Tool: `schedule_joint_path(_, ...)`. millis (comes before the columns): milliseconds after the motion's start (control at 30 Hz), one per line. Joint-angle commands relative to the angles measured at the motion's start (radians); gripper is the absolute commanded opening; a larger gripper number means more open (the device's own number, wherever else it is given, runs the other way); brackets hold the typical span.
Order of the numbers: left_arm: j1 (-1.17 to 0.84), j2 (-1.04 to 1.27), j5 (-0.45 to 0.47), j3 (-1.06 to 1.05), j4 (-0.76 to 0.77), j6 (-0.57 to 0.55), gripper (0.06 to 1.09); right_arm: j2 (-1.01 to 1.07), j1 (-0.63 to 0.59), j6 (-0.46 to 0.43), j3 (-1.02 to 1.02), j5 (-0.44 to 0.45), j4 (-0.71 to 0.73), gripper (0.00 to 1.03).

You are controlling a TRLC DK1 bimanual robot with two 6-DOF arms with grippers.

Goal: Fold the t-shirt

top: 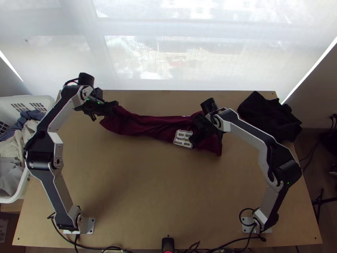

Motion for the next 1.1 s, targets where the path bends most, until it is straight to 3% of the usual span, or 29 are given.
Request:
schedule_joint_path(0,-0.026,-0.014,0.041,0.13,-0.056,-0.018,0.09,0.045,-0.015,-0.001,-0.012,0.0,0.01,0.98)
schedule_joint_path(433,-0.101,-0.004,0.228,0.223,-0.085,-0.09,0.09,0.065,-0.042,0.019,-0.003,0.002,0.02,0.98)
schedule_joint_path(800,-0.155,0.077,0.333,0.337,-0.079,-0.165,0.09,-0.133,-0.098,0.05,0.095,0.0,-0.089,0.98)
schedule_joint_path(1067,-0.245,0.164,0.36,0.437,-0.034,-0.203,0.09,-0.292,-0.172,0.067,0.075,0.0,-0.187,0.98)
